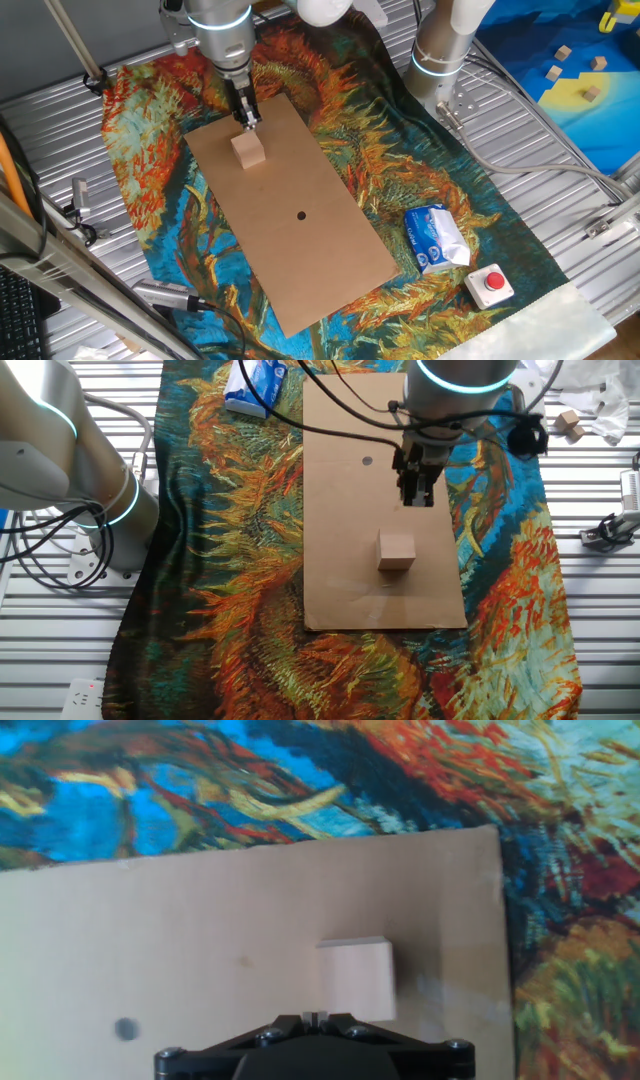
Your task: Use the gripper to push the small block from left to right
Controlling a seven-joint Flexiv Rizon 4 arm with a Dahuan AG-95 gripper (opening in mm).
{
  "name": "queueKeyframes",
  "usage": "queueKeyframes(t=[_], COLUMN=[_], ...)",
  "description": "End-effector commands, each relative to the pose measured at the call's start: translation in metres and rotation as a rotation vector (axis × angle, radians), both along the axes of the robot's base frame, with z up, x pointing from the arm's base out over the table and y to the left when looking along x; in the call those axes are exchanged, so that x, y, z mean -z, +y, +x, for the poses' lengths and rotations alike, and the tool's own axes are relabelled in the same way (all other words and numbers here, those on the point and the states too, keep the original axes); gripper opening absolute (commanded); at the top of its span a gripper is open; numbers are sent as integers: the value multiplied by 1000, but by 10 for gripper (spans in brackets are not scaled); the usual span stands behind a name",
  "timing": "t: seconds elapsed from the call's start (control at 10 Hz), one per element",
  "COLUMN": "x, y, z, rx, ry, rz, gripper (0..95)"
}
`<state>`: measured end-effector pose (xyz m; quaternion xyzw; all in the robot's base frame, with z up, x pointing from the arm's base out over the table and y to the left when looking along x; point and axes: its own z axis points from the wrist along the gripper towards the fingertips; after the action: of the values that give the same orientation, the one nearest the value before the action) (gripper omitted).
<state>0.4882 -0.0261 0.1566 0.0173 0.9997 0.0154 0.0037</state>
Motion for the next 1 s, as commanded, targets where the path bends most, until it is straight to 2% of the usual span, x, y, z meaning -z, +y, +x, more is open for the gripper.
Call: queueKeyframes(t=[0.1, 0.4, 0.6, 1.0], x=[4, 7, 12, 37], y=[-16, -49, -60, -67], z=[-9, -12, -12, -8], rx=[-28, -74, -84, -81], ry=[-6, -2, -2, -9], rz=[6, 7, 10, 10], gripper=[0, 0, 0, 0])
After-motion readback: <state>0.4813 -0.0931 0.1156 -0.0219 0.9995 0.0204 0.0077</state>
